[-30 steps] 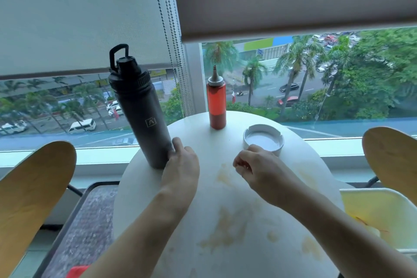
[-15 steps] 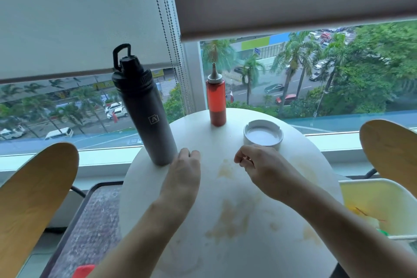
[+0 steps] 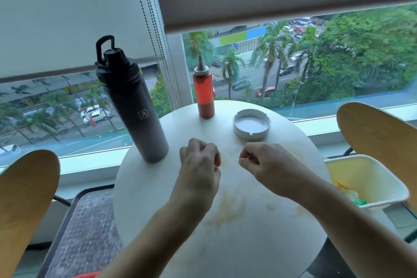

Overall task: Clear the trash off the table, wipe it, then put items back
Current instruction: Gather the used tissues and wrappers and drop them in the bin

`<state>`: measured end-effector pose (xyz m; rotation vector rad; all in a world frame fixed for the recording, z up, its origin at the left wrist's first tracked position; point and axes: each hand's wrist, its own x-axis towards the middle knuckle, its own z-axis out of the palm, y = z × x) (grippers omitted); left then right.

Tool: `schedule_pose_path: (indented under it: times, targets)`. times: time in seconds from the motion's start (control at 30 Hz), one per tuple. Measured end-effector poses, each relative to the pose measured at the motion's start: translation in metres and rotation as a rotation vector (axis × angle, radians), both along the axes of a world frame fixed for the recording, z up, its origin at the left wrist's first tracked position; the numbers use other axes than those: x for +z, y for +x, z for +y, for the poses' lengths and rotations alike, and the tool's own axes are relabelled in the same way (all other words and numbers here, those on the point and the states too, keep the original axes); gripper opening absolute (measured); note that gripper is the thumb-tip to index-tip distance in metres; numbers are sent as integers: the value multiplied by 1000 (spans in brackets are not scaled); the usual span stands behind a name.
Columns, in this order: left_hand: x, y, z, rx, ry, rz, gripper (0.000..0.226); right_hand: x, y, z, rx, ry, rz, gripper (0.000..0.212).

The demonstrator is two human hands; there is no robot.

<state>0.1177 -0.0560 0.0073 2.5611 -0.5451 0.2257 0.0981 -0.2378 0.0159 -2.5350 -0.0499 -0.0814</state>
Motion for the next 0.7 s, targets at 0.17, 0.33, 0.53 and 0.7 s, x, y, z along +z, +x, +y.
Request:
schedule_pose_path:
  times: [0.17,0.33,0.53,0.7]
  targets:
    - [6,-5,-22,-108,-36,7,22,4,-25,-25,-98,49,59,13]
    - [12,-18,-66,-199,-164,21,18,7,-45,-69,-137,86,55,5]
    - [14,-37,-133,-209,-115,-81,19,7,-57,-138,-162,53,36,2]
    - [10,-52,-191,-165,-97,-88,21,7,-65,-198,-148,41,53,7]
